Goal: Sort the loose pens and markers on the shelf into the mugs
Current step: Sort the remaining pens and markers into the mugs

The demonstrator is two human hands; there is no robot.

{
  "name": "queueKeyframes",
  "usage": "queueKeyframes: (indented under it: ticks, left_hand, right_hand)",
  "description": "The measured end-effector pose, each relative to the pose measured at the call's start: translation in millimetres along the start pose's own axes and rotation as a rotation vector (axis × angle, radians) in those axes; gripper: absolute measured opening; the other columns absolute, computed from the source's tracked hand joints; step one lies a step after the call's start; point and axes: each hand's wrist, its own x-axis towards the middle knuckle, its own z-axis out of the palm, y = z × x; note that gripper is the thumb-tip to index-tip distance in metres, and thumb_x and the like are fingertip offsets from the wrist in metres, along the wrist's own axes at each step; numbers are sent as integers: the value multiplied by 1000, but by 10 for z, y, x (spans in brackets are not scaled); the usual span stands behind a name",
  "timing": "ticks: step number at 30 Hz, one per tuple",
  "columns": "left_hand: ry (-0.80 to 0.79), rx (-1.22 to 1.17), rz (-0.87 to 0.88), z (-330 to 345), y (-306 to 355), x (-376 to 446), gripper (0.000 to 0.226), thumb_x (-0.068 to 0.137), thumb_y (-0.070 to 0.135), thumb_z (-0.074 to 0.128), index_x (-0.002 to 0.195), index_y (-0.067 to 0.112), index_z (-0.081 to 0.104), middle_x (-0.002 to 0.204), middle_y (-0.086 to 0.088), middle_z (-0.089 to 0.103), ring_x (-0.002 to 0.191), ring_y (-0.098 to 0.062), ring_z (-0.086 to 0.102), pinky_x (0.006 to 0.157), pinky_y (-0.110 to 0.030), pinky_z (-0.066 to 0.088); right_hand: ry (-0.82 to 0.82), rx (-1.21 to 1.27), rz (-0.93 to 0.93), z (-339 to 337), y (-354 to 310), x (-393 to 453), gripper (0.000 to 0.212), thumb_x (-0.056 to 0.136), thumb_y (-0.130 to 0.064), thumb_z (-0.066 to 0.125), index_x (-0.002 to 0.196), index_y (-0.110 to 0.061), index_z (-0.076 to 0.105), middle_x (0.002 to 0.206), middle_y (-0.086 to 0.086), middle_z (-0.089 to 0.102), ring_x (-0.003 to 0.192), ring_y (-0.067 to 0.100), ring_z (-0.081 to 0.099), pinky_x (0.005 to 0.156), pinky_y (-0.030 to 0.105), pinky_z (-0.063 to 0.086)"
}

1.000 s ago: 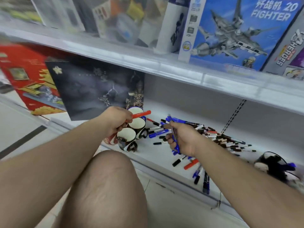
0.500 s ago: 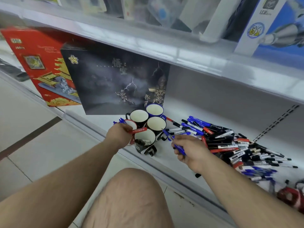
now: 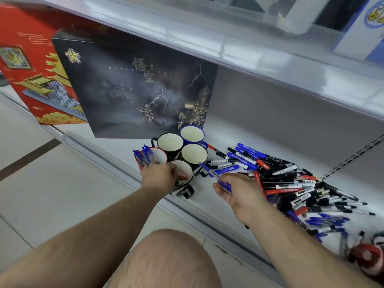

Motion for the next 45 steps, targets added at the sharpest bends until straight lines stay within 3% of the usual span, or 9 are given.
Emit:
queueKeyframes:
  ticks: [7, 9, 12, 17, 22, 28, 33, 39, 45]
  left_hand:
    - [47, -204, -54, -57, 117, -106, 49, 100, 45, 38, 145, 25, 42, 148, -3, 42, 138, -30, 29, 110, -47, 24]
    - [317, -489, 58, -155, 120, -211, 44, 97, 40, 49, 134, 17, 56, 133, -4, 51, 126, -22, 45, 105, -38, 34]
    - [304, -792, 339, -360, 148, -468, 38, 86, 45, 61, 112, 19, 67, 110, 8, 53, 98, 1, 52, 85, -9, 41]
    - [283, -741, 628, -435, 114, -653, 42, 67, 50, 78, 104, 36, 64, 109, 5, 55, 96, -3, 56, 83, -14, 46]
    - [319, -515, 701, -448, -15, -667, 30, 75, 42, 72, 98, 24, 75, 112, 15, 52, 92, -4, 59, 76, -20, 51]
    - [448, -369, 748, -507, -18, -703, 20, 78, 19, 70, 97, 17, 77, 107, 3, 69, 94, -9, 62, 82, -11, 44]
    - [687, -477, 449, -697, -248, -597, 17, 84, 16, 63, 91, 11, 78, 87, 3, 69, 84, -10, 59, 80, -11, 46]
    - [539, -855, -310, -729, -571, -304, 16, 89, 17, 72, 104, 14, 75, 98, -2, 73, 88, -16, 66, 82, -29, 53]
    - [360, -812, -455, -402, -636, 91, 31, 93, 24, 64, 122, 14, 69, 114, -7, 73, 104, -24, 67, 97, -33, 50]
  right_hand:
    - [-78, 134, 77, 266, 21, -63, 8, 97, 4, 52, 91, 3, 58, 84, 20, 63, 75, 25, 67, 66, 31, 57]
    - [-94, 179, 107, 337, 42, -95, 10, 99, 5, 48, 92, 2, 55, 85, 21, 62, 77, 26, 67, 69, 35, 56]
    - [-144, 207, 181, 438, 69, -142, 19, 98, 9, 40, 88, 4, 55, 75, 20, 66, 74, 27, 66, 79, 42, 57]
    - [-145, 162, 241, 624, 111, -135, 25, 96, 3, 38, 97, 3, 63, 78, 19, 68, 71, 30, 67, 81, 44, 57]
    - [-166, 208, 253, 703, 117, -123, 27, 98, 3, 38, 108, -6, 61, 72, 19, 69, 55, 29, 68, 44, 34, 56]
    - [-251, 108, 176, 784, 97, -175, 22, 97, -2, 47, 105, -3, 67, 74, 13, 70, 60, 25, 66, 54, 30, 54]
    - [-400, 29, 154, 761, -22, -191, 23, 99, -33, 49, 107, -18, 64, 100, 20, 67, 84, 33, 64, 92, 46, 50]
    - [-253, -32, 163, 341, 20, 59, 50, 102, -49, 40, 129, -11, 56, 110, 18, 67, 104, 35, 64, 86, 43, 48]
    - [-96, -121, 156, -75, 184, 190, 49, 102, -48, 41, 117, -6, 62, 107, 18, 70, 97, 35, 68, 81, 44, 53]
